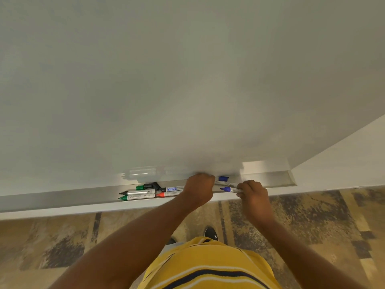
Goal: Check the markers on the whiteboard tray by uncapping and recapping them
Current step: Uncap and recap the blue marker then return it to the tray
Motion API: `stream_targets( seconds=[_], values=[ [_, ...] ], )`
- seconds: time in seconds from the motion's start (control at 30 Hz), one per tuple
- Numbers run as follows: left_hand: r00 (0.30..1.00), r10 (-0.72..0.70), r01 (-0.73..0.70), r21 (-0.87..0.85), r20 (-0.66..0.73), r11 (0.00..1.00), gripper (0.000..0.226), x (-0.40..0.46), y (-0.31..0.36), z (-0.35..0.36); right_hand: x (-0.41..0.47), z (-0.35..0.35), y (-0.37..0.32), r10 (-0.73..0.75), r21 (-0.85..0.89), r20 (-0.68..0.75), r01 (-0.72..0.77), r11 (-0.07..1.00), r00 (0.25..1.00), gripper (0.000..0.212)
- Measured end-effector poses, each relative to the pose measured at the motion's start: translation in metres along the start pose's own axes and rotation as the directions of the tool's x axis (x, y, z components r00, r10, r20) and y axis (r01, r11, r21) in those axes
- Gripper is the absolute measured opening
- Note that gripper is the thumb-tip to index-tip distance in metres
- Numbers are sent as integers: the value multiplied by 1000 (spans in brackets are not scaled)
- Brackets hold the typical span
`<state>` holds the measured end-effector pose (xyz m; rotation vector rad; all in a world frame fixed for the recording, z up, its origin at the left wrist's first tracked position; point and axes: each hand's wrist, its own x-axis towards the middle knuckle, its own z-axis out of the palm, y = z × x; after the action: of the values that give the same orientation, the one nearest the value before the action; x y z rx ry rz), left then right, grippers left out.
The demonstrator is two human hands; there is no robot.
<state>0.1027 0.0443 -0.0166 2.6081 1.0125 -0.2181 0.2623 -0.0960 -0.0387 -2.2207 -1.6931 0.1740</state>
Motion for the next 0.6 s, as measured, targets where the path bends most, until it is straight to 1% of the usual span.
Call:
stream_targets(
  seconds=[0.1,0.3,0.43,0.53,0.6],
  values=[
    [998,-44,43,33,41,999,11,2,2,4,-9,-5,10,39,24,-27,-39,999,999,25],
    [998,-38,36,47,42,998,9,-7,3,21,-14,-5,21,93,43,-23,-92,995,995,23],
    [999,-11,9,58,32,998,17,-2,5,17,-13,-8,23,107,68,-32,-105,992,994,22],
    [999,53,-53,98,2,994,27,12,13,6,-11,-11,23,115,86,-46,-111,990,992,20],
    [997,80,-83,147,24,986,24,20,20,0,-12,-14,23,122,92,-48,-117,989,991,19]
  ],
)
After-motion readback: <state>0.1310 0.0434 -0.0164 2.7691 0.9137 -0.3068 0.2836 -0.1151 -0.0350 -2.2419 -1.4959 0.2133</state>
